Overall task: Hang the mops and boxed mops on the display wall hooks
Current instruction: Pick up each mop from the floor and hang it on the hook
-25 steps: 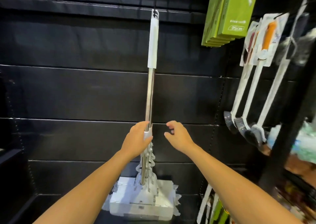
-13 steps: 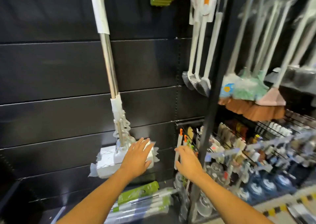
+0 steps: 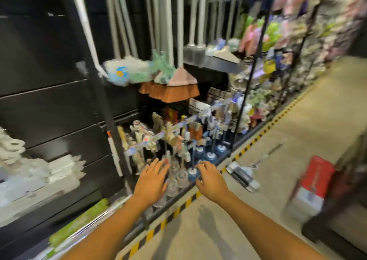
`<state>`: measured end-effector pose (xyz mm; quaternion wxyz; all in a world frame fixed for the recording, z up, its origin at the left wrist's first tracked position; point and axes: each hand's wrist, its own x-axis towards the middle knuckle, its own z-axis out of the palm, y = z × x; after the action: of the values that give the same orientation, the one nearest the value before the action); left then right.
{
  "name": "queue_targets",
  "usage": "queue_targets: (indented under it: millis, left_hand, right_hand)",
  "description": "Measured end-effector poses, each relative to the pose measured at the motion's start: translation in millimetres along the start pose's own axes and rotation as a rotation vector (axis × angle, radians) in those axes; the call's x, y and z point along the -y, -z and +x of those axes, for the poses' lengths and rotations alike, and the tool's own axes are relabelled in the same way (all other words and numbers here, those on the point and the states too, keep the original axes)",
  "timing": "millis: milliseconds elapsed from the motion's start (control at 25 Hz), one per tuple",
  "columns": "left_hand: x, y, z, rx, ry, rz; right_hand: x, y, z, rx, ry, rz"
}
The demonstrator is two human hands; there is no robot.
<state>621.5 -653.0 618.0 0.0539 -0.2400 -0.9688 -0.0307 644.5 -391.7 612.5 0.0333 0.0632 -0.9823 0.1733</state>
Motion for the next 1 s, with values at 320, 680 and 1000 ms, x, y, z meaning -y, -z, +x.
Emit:
queue_targets:
  millis: [320, 680, 1000]
  left_hand:
    - [-225.0, -16.9, 142.0, 0.027, -0.351, -0.126]
    - [-345.8, -63.0, 291.1, 0.077, -0.542, -0.26]
    - [-357.6, -94.2, 502.2, 0.116, -0.59, -0.241]
  right_hand:
    - [-200.9, 87.2, -118.0, -0.222, -0.453, 0.021]
    - [-346.2, 140.5, -118.5, -0.195, -0.721, -0.138]
    - [-472.6, 180.1, 33.1, -0.196, -0.802, -0.136]
